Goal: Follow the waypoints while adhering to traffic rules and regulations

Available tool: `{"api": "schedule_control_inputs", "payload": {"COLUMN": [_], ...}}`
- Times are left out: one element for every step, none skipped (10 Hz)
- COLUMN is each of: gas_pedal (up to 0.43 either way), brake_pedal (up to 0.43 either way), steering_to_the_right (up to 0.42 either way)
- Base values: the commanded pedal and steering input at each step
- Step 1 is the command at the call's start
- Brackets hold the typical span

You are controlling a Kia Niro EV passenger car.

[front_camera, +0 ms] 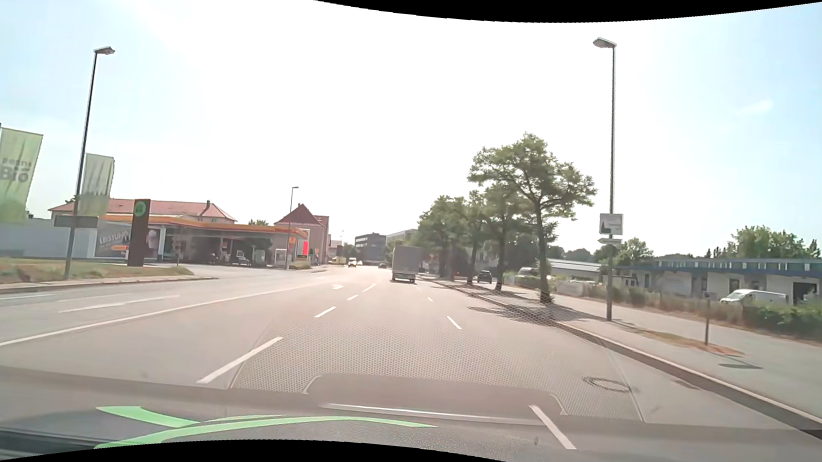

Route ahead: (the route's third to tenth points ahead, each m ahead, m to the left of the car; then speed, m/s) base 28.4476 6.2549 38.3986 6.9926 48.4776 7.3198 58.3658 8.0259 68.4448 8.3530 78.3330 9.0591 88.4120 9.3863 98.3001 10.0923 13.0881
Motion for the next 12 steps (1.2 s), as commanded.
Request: {"api": "schedule_control_inputs", "payload": {"gas_pedal": [0.098,0.098,0.098,0.098,0.098,0.098,0.098,0.098,0.098,0.11,0.11,0.11], "brake_pedal": [0.0,0.0,0.0,0.0,0.0,0.0,0.0,0.0,0.0,0.0,0.0,0.0], "steering_to_the_right": [-0.005,-0.005,-0.005,-0.005,-0.005,-0.005,-0.006,-0.005,-0.005,-0.006,-0.006,-0.006]}}
